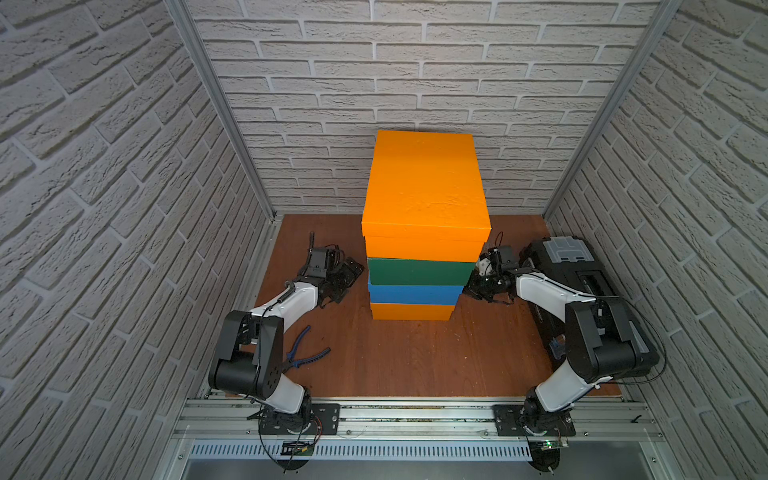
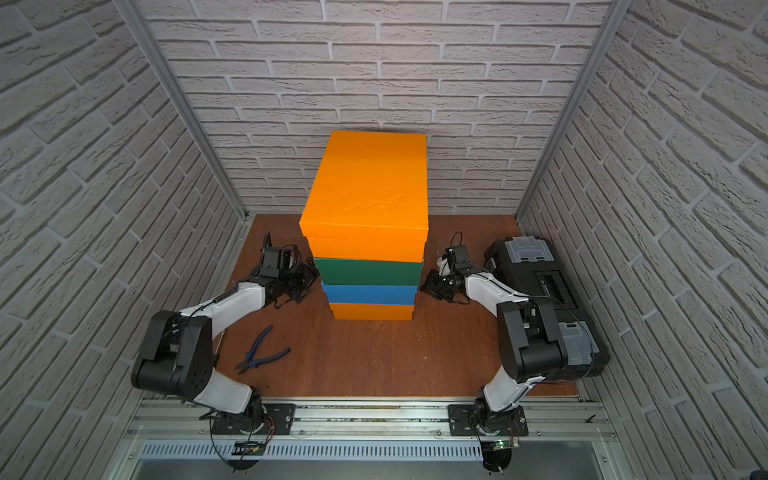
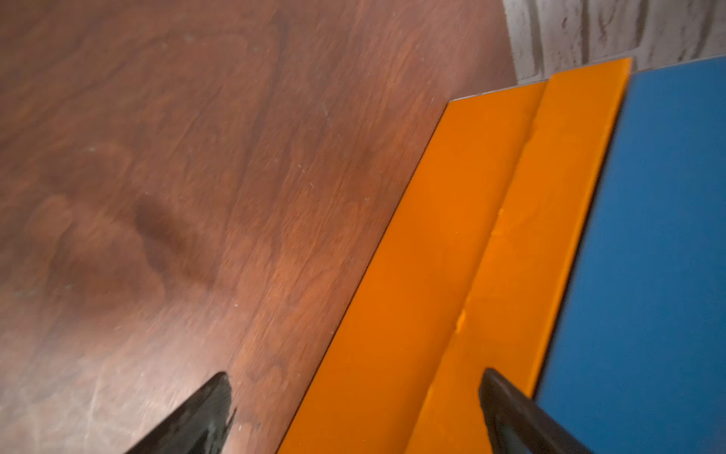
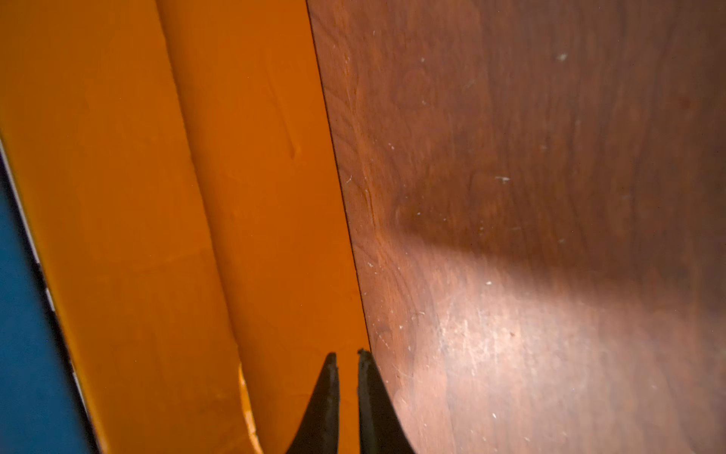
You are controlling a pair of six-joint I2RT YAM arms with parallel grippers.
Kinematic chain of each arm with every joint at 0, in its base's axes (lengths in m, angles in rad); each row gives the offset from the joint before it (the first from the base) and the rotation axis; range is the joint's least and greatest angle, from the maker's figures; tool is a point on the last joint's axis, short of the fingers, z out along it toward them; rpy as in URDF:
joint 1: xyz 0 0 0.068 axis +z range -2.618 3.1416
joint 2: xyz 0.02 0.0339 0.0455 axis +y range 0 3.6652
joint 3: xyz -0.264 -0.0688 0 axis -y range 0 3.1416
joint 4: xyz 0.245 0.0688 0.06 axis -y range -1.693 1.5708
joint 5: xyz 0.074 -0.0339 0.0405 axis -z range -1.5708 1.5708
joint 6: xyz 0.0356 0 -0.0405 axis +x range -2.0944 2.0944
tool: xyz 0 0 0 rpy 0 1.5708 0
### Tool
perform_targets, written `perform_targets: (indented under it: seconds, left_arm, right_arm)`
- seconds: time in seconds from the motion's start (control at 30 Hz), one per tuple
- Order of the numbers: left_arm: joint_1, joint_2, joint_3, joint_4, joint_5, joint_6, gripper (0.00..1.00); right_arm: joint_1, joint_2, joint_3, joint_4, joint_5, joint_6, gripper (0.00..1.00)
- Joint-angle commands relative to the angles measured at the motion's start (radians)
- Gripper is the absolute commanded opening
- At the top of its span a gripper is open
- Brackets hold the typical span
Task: Stack the shoeboxes
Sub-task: Adjust the shoeboxes in the shoebox.
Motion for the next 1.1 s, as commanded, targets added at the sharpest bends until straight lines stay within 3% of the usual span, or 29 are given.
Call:
perform_targets:
  seconds: [0.0,0.23,0.47,0.77,0.97,1.07]
  left_arm:
    - [-0.03,-0.104,0.018,-0.036,-0.075,0.03,0.98]
    - [-0.098,-0.256,0.041,-0.151,-0.169,0.088,0.98]
    - [-0.115,-0.323,0.011,-0.174,-0.174,0.099,0.98]
    - [-0.136,-0.343,-0.006,-0.155,-0.163,0.09,0.98]
    - [-0.171,-0.345,-0.003,-0.157,-0.169,0.087,0.98]
    - [-0.172,-0.356,0.005,-0.171,-0.176,0.092,0.98]
  right_arm:
    - [0.018,-0.099,0.071,-0.105,0.098,-0.058,0.13]
    - [0.11,-0.238,0.137,-0.314,0.323,-0.095,0.13]
    - [0.221,-0.298,0.215,-0.429,0.462,-0.077,0.13]
    - [0.288,-0.305,0.271,-0.483,0.518,-0.066,0.13]
    - [0.28,-0.306,0.255,-0.469,0.523,-0.075,0.14]
    - [0.226,-0.318,0.24,-0.442,0.476,-0.071,0.15]
